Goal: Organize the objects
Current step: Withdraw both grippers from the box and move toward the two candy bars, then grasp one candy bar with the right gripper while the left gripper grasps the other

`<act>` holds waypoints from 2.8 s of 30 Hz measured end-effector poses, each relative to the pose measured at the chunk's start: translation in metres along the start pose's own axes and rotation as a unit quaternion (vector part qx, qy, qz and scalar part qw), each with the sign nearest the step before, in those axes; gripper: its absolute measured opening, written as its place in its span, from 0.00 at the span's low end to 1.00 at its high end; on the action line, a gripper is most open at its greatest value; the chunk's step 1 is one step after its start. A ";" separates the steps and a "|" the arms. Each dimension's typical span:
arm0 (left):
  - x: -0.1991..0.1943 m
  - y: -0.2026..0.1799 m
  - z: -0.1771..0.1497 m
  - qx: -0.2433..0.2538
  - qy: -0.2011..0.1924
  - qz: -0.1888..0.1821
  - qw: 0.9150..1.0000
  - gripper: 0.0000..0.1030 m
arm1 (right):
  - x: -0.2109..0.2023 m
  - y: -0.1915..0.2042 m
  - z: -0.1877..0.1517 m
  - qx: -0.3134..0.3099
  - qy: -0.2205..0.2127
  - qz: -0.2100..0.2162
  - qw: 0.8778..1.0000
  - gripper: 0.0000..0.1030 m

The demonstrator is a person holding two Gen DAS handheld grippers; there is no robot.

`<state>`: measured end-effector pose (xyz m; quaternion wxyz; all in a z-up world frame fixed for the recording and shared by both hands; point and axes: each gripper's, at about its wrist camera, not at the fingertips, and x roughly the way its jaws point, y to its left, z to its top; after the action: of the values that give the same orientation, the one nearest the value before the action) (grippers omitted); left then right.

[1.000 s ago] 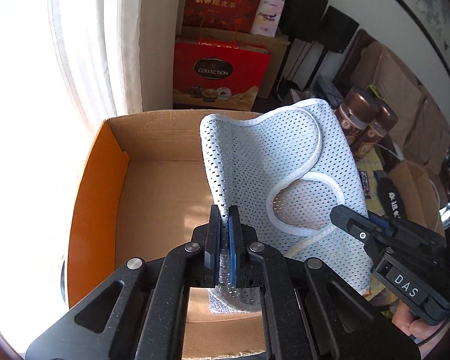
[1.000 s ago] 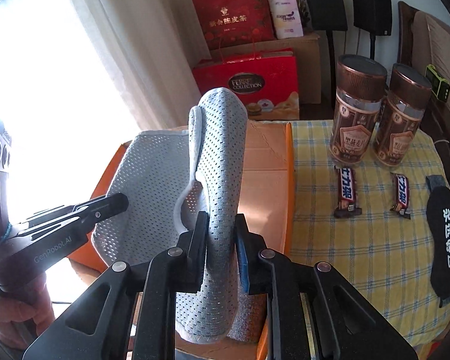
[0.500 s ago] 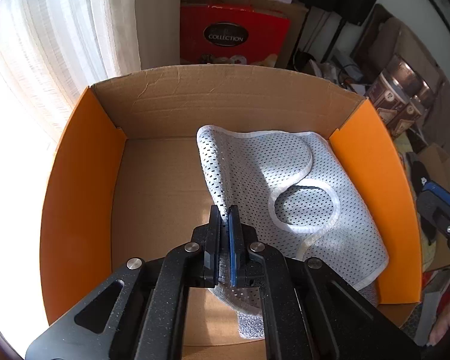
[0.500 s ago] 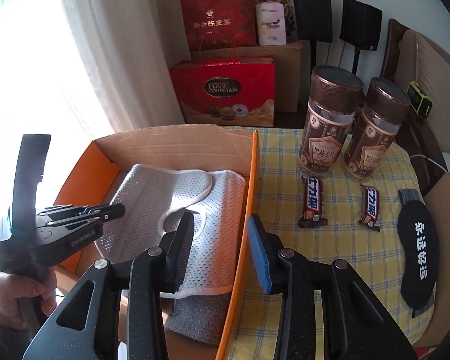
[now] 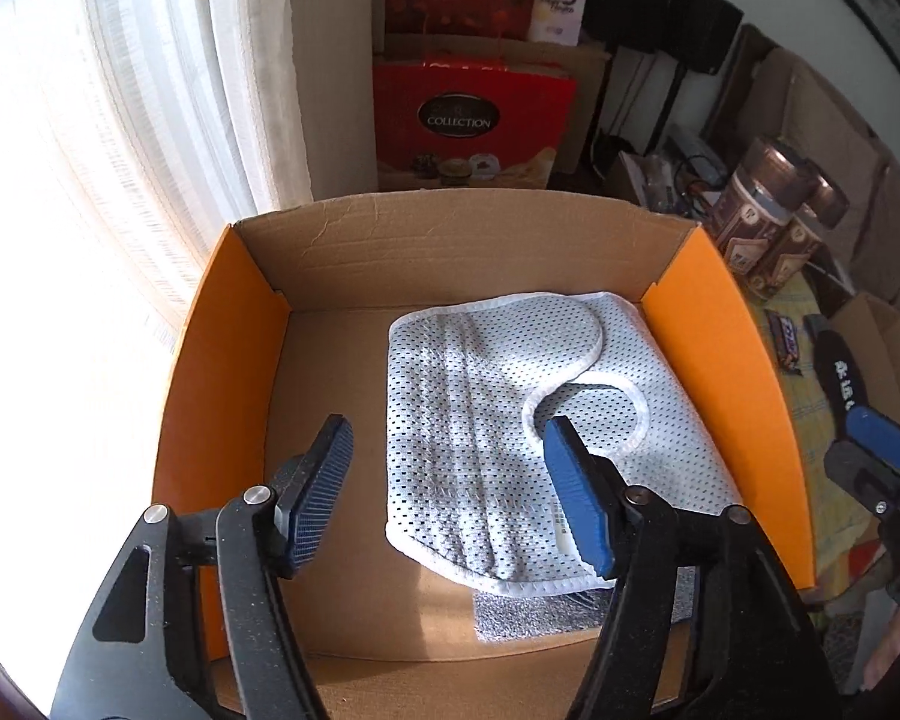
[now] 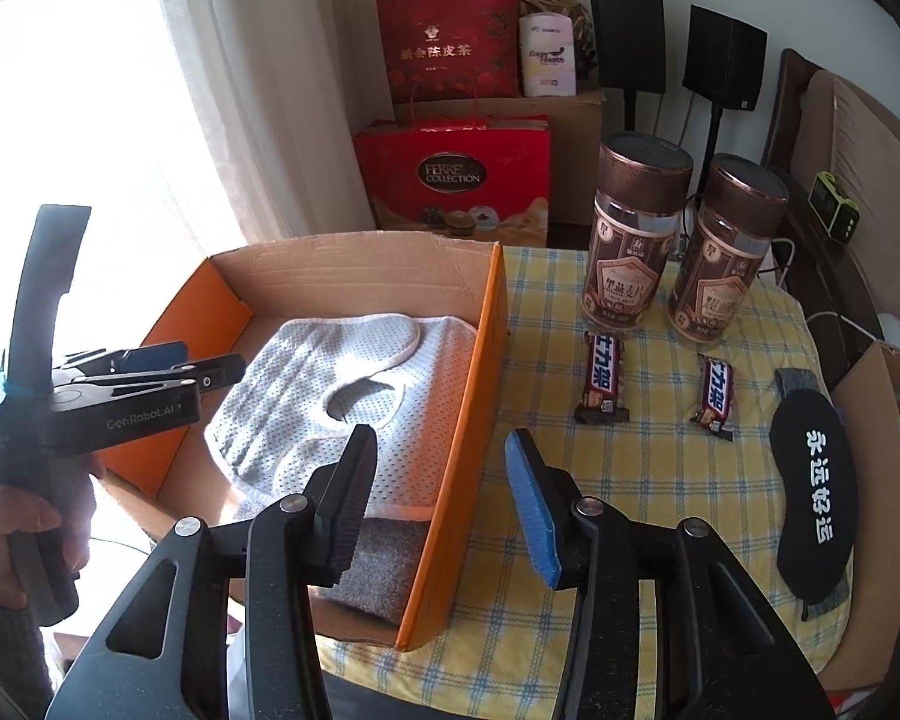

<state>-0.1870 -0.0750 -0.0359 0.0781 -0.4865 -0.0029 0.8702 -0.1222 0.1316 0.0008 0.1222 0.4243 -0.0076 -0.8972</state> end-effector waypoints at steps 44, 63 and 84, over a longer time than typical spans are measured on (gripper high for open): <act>0.014 -0.203 0.029 0.085 0.004 -0.076 0.993 0.68 | -0.017 -0.181 -0.028 0.084 -0.005 -0.094 0.992 0.45; 0.104 -0.249 0.067 0.074 0.108 -0.032 0.991 0.47 | 0.069 -0.222 0.006 0.128 0.048 -0.049 0.989 0.33; 0.169 -0.253 0.064 0.048 0.159 0.007 0.986 0.33 | 0.106 -0.216 0.003 0.119 0.049 -0.046 0.991 0.35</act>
<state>-0.2943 0.2034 -0.1253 0.0944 -0.6141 0.0546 0.7816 -0.2348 0.3168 -0.1031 0.0299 0.4791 -0.0891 -0.8727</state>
